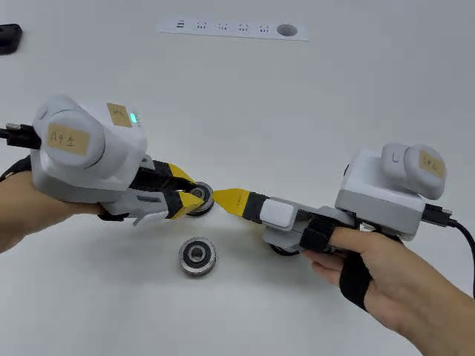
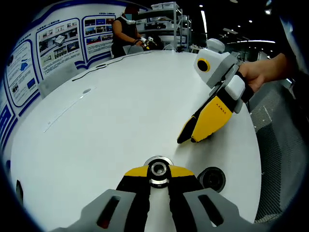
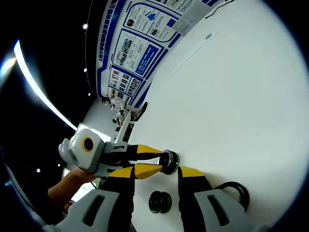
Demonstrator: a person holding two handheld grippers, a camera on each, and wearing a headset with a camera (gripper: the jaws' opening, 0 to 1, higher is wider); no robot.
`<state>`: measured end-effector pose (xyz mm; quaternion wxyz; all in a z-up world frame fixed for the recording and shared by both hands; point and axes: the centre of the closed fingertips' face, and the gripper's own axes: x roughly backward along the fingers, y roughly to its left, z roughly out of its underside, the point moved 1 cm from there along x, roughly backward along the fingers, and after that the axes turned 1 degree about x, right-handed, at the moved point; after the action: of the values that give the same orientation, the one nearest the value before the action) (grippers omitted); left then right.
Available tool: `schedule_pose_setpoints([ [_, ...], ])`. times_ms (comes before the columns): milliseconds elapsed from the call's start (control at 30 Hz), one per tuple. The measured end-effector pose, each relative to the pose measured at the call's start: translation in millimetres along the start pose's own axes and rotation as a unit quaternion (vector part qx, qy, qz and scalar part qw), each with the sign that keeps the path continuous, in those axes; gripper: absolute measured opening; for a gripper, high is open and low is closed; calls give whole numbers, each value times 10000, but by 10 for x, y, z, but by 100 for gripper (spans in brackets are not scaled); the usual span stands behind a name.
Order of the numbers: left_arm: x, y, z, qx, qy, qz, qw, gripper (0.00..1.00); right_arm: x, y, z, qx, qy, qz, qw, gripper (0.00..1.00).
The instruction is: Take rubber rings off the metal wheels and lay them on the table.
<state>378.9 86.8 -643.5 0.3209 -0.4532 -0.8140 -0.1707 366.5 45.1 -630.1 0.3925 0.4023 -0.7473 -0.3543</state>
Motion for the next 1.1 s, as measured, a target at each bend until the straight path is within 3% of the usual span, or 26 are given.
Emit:
schedule_pose_setpoints([
  [300,-10,7,-5,-80,38,33,10000,13,-173,-13,10,-135,76,-122,9998,50],
  [667,-20,11,-4,-157,63,61,9998,13,-286,13,31,-236,165,-201,9994,49],
  [1100,-21,9,-6,-161,67,60,9998,13,-277,75,56,-160,211,-229,9994,47],
])
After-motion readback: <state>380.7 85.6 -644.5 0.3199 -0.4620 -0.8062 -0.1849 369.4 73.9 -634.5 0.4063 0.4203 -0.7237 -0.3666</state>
